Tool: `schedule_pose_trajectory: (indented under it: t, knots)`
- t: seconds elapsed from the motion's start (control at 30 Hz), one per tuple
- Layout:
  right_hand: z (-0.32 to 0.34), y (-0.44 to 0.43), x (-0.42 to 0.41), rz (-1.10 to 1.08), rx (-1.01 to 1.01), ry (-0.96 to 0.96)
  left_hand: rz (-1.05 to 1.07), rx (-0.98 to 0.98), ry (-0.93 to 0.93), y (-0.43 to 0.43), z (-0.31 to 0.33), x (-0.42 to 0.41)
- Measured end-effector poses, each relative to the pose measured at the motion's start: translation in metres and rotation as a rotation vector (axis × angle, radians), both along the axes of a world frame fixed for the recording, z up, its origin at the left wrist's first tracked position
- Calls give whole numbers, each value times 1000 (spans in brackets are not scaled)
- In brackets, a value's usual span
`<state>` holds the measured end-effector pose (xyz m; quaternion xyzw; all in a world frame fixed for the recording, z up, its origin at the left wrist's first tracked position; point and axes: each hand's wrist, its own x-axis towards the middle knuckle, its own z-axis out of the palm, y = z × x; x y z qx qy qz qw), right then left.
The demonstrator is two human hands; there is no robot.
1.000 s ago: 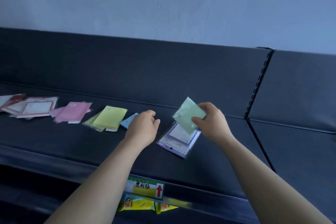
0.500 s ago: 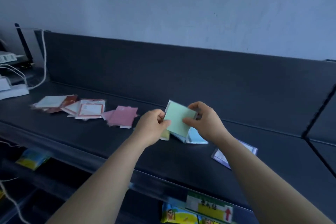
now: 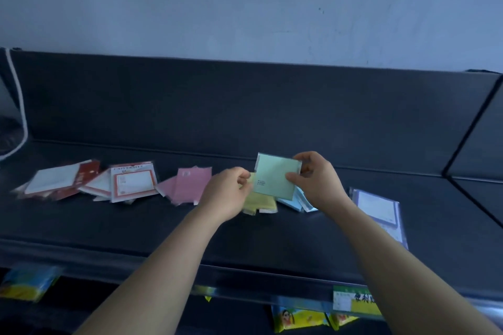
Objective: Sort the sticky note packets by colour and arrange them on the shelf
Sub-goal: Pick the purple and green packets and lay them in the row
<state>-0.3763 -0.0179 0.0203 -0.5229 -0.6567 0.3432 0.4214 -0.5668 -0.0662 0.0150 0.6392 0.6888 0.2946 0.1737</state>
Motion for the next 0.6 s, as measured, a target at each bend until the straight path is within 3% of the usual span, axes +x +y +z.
schedule_pose_trajectory:
  t: [0.1, 0.4, 0.6]
  knots:
    - [-2, -1, 21, -58, -13, 13, -2, -17, 138, 1, -3, 15]
    - [1, 0, 136, -266, -40, -108, -21, -2, 43, 12, -1, 108]
    - [-8, -1, 218, -404, -99, -182, -178, -29, 199, 19, -6, 183]
